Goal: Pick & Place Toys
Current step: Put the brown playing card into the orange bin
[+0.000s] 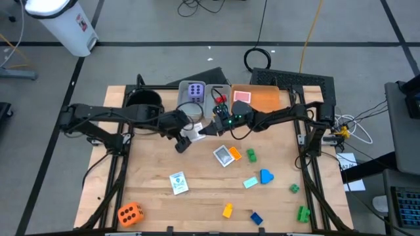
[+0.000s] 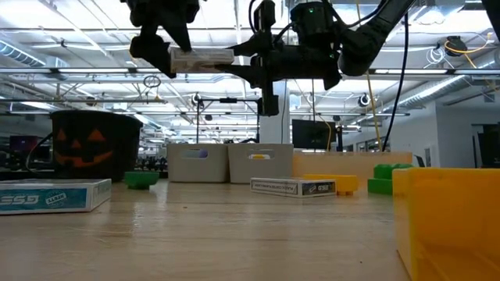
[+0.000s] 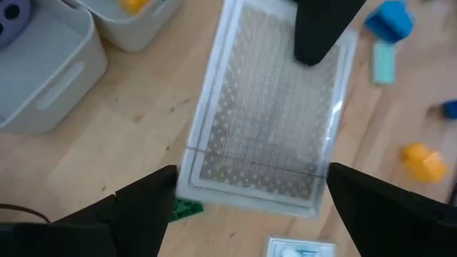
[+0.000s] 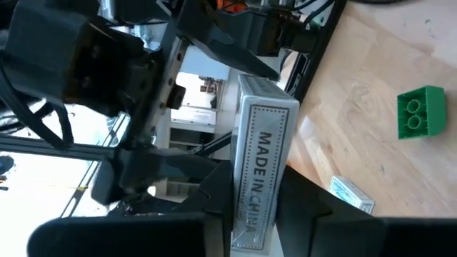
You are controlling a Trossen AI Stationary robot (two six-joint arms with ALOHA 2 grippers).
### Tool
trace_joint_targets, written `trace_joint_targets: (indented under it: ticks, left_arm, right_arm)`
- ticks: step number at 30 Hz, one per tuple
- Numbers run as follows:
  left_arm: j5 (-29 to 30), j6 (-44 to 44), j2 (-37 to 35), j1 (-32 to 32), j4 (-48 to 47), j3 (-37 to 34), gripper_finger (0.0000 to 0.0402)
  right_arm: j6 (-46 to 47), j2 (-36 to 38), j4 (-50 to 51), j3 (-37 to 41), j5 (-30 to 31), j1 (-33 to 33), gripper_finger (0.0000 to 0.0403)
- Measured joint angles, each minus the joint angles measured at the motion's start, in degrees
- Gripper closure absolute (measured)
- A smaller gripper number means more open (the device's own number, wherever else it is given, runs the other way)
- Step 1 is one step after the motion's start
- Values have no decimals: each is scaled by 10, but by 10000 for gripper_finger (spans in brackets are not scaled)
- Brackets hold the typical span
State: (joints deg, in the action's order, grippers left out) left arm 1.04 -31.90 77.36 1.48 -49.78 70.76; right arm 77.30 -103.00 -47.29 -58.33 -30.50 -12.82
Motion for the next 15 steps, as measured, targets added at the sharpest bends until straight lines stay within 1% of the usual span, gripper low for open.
trace_joint_targets:
  ticks: [4, 10, 13, 15]
  left_arm:
    - [-12, -13, -23, 24, 0, 1, 39]
    - [-10, -18, -69, 61, 15, 1, 39]
    - [-10, -21, -97, 82, 18, 0, 39]
    - [-10, -32, -113, 94, 41, 1, 39]
  right_arm:
    - [0, 0, -2, 1, -11, -6, 345]
    - [0, 0, -10, 1, -15, -7, 346]
    - [0, 0, -13, 1, -28, -8, 345]
    - [2, 0, -16, 1, -38, -11, 345]
